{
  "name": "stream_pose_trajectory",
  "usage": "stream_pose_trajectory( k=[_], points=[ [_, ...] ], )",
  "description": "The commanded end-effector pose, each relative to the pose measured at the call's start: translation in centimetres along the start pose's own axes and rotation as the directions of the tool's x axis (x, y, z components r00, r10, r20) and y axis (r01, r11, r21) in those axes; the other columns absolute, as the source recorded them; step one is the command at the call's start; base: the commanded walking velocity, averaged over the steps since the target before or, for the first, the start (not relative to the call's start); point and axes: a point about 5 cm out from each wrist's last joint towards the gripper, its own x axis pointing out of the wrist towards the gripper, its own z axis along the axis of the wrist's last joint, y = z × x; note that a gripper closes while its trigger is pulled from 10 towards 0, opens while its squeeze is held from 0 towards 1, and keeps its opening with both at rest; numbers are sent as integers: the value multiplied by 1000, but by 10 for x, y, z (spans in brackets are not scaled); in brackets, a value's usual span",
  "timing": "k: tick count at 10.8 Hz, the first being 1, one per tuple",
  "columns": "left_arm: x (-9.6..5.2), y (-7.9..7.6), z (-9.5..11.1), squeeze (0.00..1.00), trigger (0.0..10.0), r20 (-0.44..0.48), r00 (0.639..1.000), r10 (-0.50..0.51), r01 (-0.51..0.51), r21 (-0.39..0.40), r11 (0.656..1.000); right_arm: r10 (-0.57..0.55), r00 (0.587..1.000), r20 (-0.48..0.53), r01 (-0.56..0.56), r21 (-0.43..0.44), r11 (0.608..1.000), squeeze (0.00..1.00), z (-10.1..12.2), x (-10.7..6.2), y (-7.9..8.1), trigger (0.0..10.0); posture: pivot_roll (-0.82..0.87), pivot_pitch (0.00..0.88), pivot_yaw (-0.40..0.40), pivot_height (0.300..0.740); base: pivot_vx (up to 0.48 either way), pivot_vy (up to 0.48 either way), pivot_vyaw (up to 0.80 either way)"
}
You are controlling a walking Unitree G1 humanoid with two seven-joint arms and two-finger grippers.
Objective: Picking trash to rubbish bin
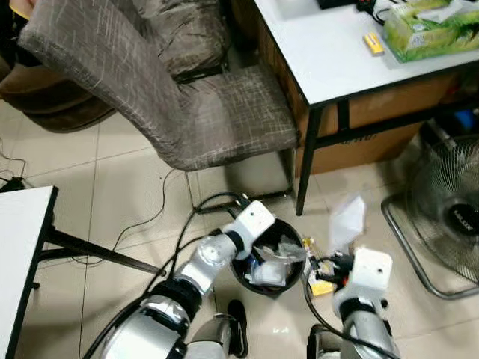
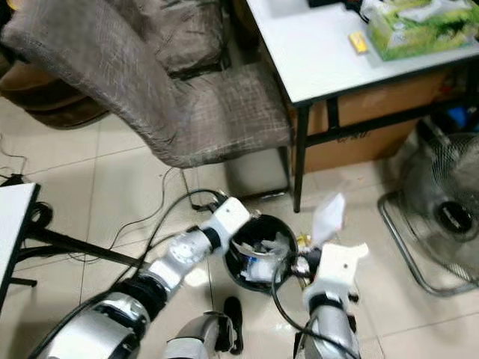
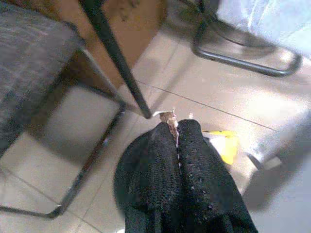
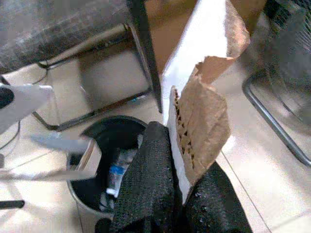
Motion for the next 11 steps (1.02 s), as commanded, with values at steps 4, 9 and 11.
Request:
stream_pose_trajectory(
  k=[4,9,11],
  points=[
    [5,-33,-11,0,10000,-44,995,-86,86,3,996,13,1000,-13,-11,122,992,0,8,-14,23,10000,-150,324,171,740,0,0,0],
    [14,-26,6,0,10000,-24,1000,-1,0,-50,999,15,999,31,-19,121,993,0,21,-17,22,10000,-156,329,148,740,0,0,0],
    [12,-15,3,0,10000,-44,997,56,-59,-76,995,56,997,45,-61,121,991,0,26,-17,29,10000,-158,344,135,740,0,0,0]
  ],
)
